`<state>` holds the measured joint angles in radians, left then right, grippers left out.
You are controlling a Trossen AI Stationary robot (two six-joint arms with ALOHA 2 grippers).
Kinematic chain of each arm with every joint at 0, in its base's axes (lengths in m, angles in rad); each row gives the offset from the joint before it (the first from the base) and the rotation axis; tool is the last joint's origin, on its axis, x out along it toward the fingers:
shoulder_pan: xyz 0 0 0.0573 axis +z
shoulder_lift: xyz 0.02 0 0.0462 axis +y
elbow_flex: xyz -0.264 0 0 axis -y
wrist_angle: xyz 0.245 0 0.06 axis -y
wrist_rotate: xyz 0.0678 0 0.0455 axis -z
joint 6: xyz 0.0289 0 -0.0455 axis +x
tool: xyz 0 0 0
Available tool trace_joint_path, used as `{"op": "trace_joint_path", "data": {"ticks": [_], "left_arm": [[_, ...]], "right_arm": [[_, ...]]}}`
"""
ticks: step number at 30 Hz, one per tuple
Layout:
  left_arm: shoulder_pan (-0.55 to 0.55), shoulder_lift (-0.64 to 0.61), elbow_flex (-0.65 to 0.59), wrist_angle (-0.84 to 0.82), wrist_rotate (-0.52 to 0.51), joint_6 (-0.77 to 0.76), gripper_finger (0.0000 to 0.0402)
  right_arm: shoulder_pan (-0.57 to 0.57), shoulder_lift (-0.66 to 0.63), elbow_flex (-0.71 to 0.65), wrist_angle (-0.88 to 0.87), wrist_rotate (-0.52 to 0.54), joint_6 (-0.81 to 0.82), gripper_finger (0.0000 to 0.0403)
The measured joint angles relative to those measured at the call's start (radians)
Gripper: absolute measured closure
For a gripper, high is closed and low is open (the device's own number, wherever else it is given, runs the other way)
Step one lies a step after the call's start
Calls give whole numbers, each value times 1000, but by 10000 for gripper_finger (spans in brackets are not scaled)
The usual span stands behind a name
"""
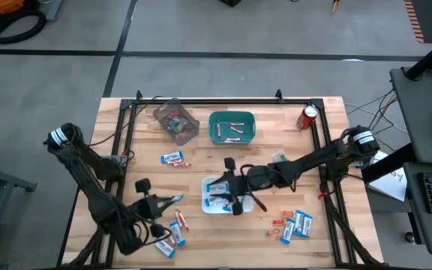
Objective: Sort candy
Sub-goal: Put the white chocolate bar into the white bin
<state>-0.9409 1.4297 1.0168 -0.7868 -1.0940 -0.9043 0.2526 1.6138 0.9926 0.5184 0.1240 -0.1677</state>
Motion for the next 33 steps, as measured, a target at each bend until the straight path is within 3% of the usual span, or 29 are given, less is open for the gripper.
{"op": "trace_joint_path", "data": {"ticks": [6,10,17,23,33], "left_arm": [[90,11,0,157,0,309,393],[145,24,0,229,43,463,393],[206,24,0,262,71,518,393],[222,24,-2,389,118,632,393],[237,33,-3,474,118,661,393]], "right_arm": [[-4,53,65,12,2,-38,250],[-2,67,89,14,-78,-94,250],[-1,76,92,6,-79,-106,250],[-9,76,92,4,-70,-117,250],[-11,76,92,3,-71,-148,252]]}}
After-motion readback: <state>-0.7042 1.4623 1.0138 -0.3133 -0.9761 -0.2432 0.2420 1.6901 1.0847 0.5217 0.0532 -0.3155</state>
